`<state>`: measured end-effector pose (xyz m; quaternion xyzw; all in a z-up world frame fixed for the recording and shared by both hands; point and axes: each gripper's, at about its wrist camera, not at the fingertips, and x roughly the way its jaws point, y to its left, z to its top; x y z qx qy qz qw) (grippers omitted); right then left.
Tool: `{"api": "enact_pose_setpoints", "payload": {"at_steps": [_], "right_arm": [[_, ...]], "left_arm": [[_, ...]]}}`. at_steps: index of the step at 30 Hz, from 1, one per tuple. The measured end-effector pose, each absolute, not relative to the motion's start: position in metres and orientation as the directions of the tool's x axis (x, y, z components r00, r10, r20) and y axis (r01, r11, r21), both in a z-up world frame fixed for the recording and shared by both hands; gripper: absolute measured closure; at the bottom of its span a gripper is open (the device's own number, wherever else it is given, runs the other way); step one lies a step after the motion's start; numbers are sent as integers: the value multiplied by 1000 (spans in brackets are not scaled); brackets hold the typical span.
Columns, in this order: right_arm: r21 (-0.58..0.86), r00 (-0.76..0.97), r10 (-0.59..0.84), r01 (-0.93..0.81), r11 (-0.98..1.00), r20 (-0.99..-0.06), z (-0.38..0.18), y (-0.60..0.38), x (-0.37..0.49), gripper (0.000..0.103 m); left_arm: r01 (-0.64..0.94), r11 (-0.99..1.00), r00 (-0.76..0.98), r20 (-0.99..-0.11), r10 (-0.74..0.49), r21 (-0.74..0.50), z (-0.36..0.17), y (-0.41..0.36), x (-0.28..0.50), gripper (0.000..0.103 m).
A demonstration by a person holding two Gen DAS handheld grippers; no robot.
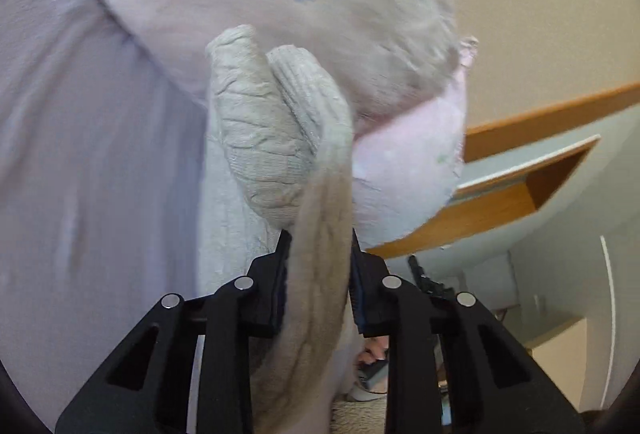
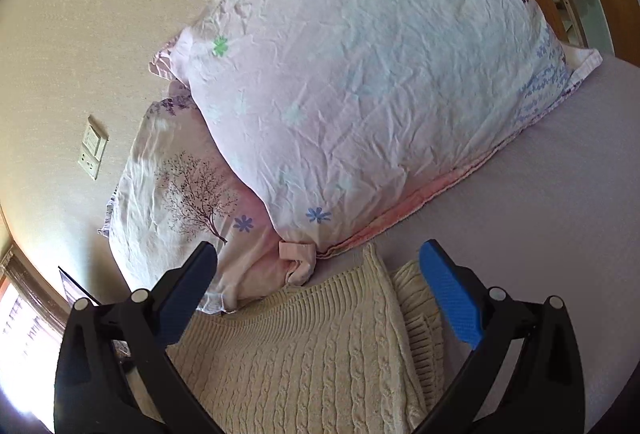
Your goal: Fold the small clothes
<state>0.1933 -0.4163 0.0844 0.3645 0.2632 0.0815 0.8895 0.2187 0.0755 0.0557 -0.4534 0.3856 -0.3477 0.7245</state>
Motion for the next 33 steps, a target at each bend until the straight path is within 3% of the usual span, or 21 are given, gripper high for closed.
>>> {"api": "enact_pose_setpoints", "payload": {"at_steps": [4, 7, 10, 11, 12, 13, 14, 17, 19, 22, 25, 26, 27, 29, 31, 33], "right_arm": [[690, 862, 319, 47, 722, -393, 89, -430, 189, 2], [682, 831, 335, 71, 728, -444, 80, -445, 195, 2], [779, 769, 458, 82, 621, -446, 61, -465, 201, 2], [809, 739, 503, 96, 580, -448, 54, -468, 204, 2], [819, 708, 534, 112, 563, -463, 48, -468, 207, 2], [813, 670, 555, 127, 568, -493, 43, -465, 210, 2], [796, 639, 559, 142, 589, -528, 40, -460, 213, 2], [745, 544, 571, 165, 646, -615, 27, -439, 221, 2], [743, 486, 605, 156, 651, -631, 18, -425, 225, 2], [714, 451, 601, 126, 689, -660, 14, -409, 226, 2], [695, 438, 599, 90, 713, -671, 14, -397, 225, 3], [682, 439, 589, 78, 727, -679, 15, -395, 225, 12], [667, 434, 581, 66, 742, -689, 15, -391, 225, 29], [698, 416, 619, 58, 713, -666, 11, -386, 225, 53], [731, 419, 652, 46, 680, -633, 10, -382, 224, 56], [778, 408, 706, 15, 628, -578, 12, -374, 221, 59]], "left_arm": [[253, 193, 312, -109, -944, -948, 67, -42, 244, 79], [160, 66, 91, -52, -995, -985, 43, -136, 265, 79], [224, 115, 8, -116, -993, -968, 52, -165, 254, 78], [284, 150, 30, -148, -989, -947, 61, -157, 249, 66], [331, 212, 89, -193, -977, -920, 69, -142, 245, 41], [356, 306, 183, -255, -949, -883, 76, -124, 245, 22], [366, 418, 284, -328, -901, -831, 81, -103, 241, 20], [321, 684, 463, -522, -717, -655, 79, -59, 242, 20], [234, 746, 461, -604, -650, -624, 64, -45, 248, 20], [168, 741, 350, -663, -662, -651, 31, -41, 259, 20], [177, 710, 336, -636, -695, -682, 17, -54, 259, 19], [190, 700, 331, -626, -706, -689, 16, -58, 259, 19], [194, 678, 318, -608, -727, -709, 11, -61, 252, 21], [197, 680, 332, -604, -725, -707, 11, -64, 249, 31], [233, 687, 338, -605, -721, -688, 16, -62, 246, 51], [269, 683, 336, -598, -727, -679, 30, -49, 240, 57]]}}
